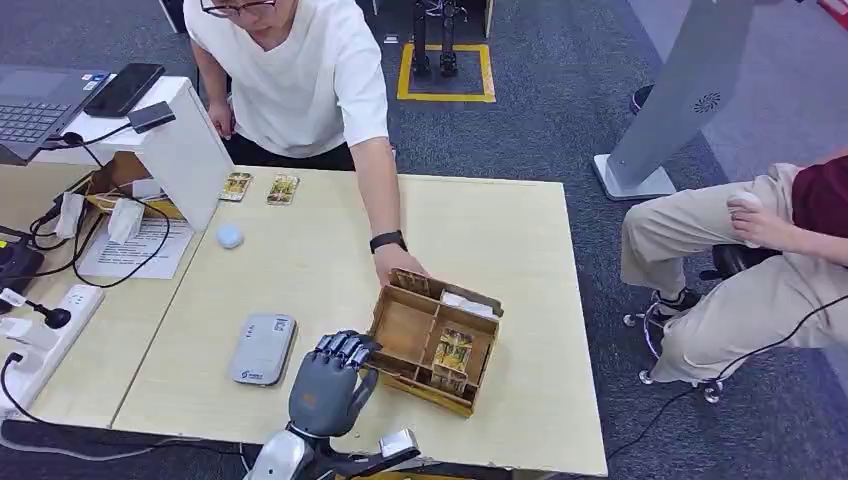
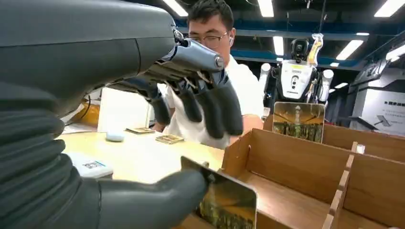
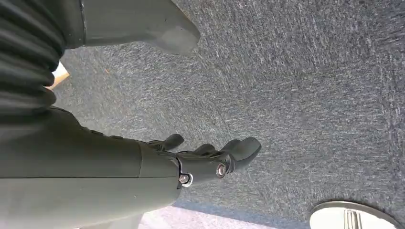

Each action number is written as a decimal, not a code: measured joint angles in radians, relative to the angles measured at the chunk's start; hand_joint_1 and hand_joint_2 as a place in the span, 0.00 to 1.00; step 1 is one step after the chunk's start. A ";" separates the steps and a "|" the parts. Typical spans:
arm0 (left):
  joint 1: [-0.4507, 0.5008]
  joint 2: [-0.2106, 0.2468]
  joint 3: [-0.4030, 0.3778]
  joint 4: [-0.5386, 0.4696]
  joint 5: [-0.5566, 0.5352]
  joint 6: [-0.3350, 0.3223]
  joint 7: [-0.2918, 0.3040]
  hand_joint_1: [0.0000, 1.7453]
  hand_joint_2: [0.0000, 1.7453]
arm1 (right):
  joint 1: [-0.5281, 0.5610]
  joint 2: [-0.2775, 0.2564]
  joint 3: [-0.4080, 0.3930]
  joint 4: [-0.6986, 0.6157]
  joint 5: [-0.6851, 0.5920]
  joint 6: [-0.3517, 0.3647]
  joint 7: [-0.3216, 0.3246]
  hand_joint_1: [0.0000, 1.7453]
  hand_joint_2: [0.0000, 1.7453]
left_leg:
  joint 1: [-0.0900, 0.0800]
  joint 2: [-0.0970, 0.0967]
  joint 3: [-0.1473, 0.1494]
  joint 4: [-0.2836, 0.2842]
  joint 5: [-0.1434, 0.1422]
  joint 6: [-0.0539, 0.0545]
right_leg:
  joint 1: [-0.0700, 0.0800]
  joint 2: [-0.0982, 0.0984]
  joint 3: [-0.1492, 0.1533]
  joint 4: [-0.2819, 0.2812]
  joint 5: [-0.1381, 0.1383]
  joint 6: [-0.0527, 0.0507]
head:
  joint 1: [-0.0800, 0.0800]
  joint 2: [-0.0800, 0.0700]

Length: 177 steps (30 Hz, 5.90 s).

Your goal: Pass the card to the sensor for recognition and then transmit it.

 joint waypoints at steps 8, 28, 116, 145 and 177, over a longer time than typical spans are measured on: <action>-0.002 0.005 0.000 0.020 -0.018 0.001 0.003 0.50 1.00 | -0.001 0.003 0.000 0.000 0.001 0.000 0.000 0.00 1.00 | 0.000 0.000 0.000 0.000 0.000 0.000 | 0.000 0.000 0.000 0.000 0.000 0.000 | 0.000 0.000; -0.005 0.005 0.000 0.113 0.006 0.001 0.012 0.04 1.00 | -0.002 0.004 0.000 0.000 0.000 0.000 -0.001 0.00 1.00 | 0.000 0.000 0.000 0.000 0.000 0.000 | 0.000 0.000 0.000 0.000 0.000 0.000 | 0.000 0.000; -0.330 -0.067 0.137 -0.043 0.960 -0.042 -0.101 1.00 1.00 | -0.007 -0.003 0.006 0.000 0.008 0.000 -0.021 0.00 1.00 | 0.000 0.000 0.000 0.000 0.001 0.000 | 0.000 0.000 0.001 0.000 0.001 0.000 | 0.000 0.000; -0.419 -0.053 0.143 0.113 1.006 -0.006 -0.072 0.00 1.00 | -0.023 -0.006 0.023 0.000 0.015 0.000 -0.001 0.00 1.00 | 0.000 0.000 0.000 0.000 0.001 0.000 | 0.000 0.000 0.000 0.000 0.001 0.000 | 0.000 0.000; -0.105 -0.110 0.293 -0.346 0.396 0.001 -0.275 0.96 1.00 | 0.013 -0.013 -0.052 0.000 0.029 0.000 -0.012 0.00 1.00 | 0.000 0.000 0.000 0.000 0.001 0.000 | 0.000 0.000 0.000 0.001 0.001 0.001 | 0.000 0.000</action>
